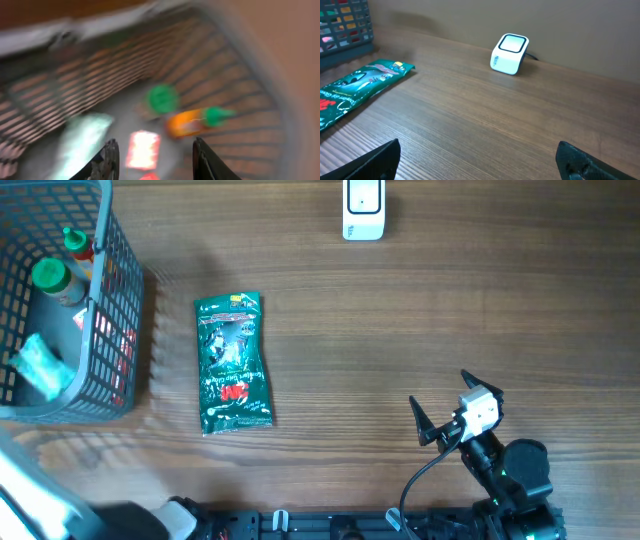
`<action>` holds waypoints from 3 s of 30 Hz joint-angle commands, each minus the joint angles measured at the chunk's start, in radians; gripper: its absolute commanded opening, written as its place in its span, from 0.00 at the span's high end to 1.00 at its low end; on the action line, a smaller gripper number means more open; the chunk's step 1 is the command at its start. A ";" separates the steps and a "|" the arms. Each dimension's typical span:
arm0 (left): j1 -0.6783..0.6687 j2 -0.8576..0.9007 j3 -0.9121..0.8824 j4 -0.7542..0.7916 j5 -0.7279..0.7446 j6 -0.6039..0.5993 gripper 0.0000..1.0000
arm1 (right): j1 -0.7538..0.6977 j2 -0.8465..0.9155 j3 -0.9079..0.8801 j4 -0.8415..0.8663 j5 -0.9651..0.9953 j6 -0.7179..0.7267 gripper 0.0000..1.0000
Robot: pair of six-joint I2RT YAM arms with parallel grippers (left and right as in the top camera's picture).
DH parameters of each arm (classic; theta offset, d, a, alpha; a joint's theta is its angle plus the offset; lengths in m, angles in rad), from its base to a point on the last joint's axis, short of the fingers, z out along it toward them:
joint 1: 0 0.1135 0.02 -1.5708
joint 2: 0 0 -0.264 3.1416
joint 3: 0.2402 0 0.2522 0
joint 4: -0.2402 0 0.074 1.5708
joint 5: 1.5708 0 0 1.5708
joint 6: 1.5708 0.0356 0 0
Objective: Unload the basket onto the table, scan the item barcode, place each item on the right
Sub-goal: 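Grasp the pale green tissue pack in the basket with the left gripper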
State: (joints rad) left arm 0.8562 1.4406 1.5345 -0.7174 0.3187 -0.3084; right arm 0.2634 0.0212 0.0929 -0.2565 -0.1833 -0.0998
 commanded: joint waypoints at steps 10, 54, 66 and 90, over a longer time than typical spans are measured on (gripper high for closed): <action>-0.342 -0.289 0.012 0.001 0.305 -0.084 0.65 | -0.003 -0.011 0.008 0.002 -0.013 -0.005 0.00; -0.065 0.542 -0.050 -0.154 -0.352 0.671 0.00 | -0.003 -0.011 0.008 0.002 -0.013 -0.005 0.00; -0.062 0.621 -0.058 -0.164 -0.162 0.668 0.32 | -0.003 -0.011 0.008 0.002 -0.013 -0.005 0.00; -0.063 0.403 0.367 -0.331 0.115 0.524 0.76 | -0.003 -0.011 0.008 0.002 -0.013 -0.005 0.00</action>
State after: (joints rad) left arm 0.7940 1.9892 1.7756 -1.0554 0.2031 0.2573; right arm 0.2634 0.0212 0.0929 -0.2569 -0.1833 -0.0998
